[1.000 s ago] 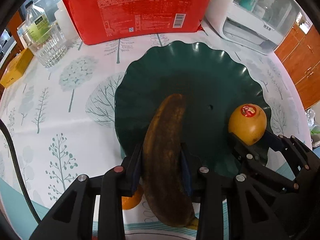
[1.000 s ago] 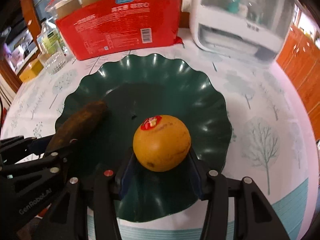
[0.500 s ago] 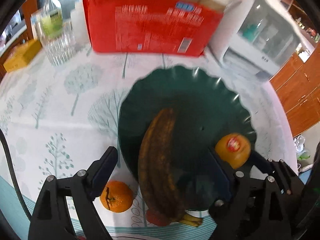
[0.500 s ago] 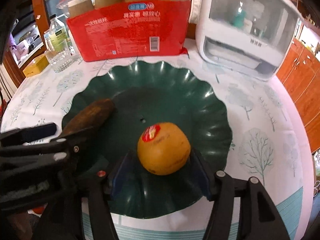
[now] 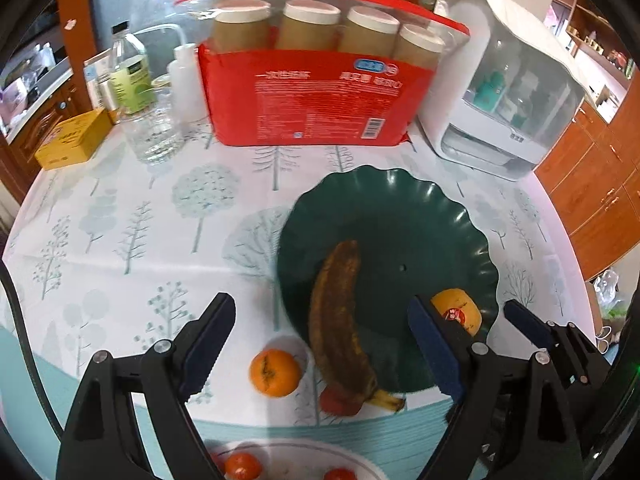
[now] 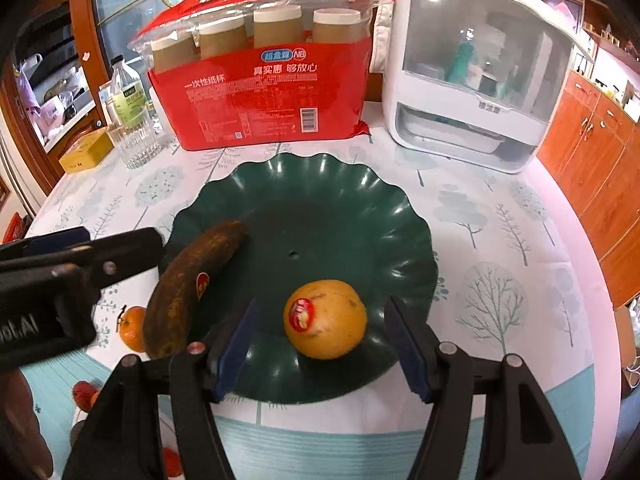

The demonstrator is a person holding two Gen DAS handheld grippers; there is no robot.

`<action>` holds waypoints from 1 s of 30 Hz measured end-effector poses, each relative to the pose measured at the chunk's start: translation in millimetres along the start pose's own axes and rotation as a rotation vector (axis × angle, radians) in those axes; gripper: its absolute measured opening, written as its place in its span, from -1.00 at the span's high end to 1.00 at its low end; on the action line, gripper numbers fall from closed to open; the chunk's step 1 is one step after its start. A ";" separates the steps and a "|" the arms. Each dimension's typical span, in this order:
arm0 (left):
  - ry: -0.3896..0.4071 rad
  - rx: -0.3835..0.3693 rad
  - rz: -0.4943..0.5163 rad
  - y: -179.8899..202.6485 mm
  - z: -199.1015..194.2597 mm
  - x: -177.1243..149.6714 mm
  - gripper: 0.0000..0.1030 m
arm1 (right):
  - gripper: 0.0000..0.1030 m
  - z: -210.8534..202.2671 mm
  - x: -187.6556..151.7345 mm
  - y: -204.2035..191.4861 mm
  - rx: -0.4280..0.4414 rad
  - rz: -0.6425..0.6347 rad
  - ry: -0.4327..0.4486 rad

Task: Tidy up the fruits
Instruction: 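Lower and release the banana and grapefruit onto the green plate with both grippers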

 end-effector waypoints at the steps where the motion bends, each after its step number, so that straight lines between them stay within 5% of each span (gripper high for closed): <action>1: -0.002 0.005 -0.003 -3.7 -4.0 -1.9 -0.70 | -0.28 -3.5 -0.7 -0.6 -0.001 0.005 0.001; 30: 0.024 0.029 0.003 -32.7 -128.7 -100.5 -0.71 | -0.28 -132.5 -55.3 -44.3 0.092 0.000 0.015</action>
Point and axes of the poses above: each gripper's, at about its wrist camera, not at the fingertips, and z roughly the way its jaws point, y to its right, x to its top, the point moved 7 cm from there along z, roughly the way its jaws point, and after that the axes turned 8 degrees about x, right-handed, at the moved point
